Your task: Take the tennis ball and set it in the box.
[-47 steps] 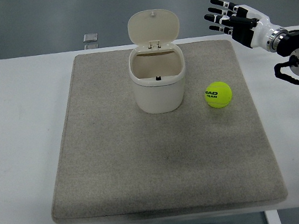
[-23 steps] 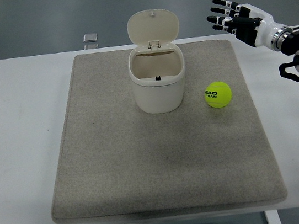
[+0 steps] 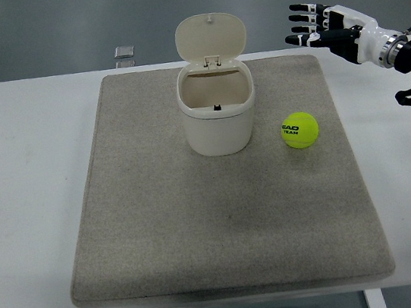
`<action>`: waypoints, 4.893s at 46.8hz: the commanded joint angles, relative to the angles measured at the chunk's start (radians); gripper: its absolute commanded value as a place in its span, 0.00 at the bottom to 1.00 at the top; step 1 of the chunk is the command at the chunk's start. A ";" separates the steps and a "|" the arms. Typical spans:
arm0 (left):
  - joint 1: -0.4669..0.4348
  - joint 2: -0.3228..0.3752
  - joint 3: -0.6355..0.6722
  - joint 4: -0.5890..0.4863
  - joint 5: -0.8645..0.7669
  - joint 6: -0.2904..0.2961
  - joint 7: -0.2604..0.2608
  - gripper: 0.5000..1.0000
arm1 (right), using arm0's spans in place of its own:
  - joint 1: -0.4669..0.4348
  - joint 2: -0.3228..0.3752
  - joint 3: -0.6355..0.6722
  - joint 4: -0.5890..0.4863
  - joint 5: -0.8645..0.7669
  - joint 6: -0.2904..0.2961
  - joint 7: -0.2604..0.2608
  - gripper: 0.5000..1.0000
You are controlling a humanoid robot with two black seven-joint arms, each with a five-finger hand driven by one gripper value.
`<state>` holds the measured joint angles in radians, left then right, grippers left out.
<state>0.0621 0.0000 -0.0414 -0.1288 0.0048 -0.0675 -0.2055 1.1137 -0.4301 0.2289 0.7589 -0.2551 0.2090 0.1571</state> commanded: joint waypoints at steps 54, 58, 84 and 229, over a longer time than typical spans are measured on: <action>-0.001 0.000 0.000 0.002 0.000 0.000 0.000 0.98 | -0.074 -0.219 -0.019 0.329 -0.914 0.021 0.174 0.86; 0.001 0.000 0.000 0.002 0.000 0.000 0.000 0.98 | -0.084 -0.217 -0.020 0.324 -0.943 -0.005 0.173 0.86; 0.001 0.000 0.000 0.000 0.001 0.000 0.000 0.98 | -0.132 -0.148 -0.022 0.277 -1.006 -0.080 0.165 0.86; 0.001 0.000 0.000 0.000 0.000 0.000 0.000 0.98 | 0.166 0.013 -0.003 0.293 -0.820 0.041 0.167 0.22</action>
<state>0.0629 0.0000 -0.0414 -0.1289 0.0051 -0.0675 -0.2055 1.2796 -0.4243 0.2276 1.0628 -1.0743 0.2562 0.3357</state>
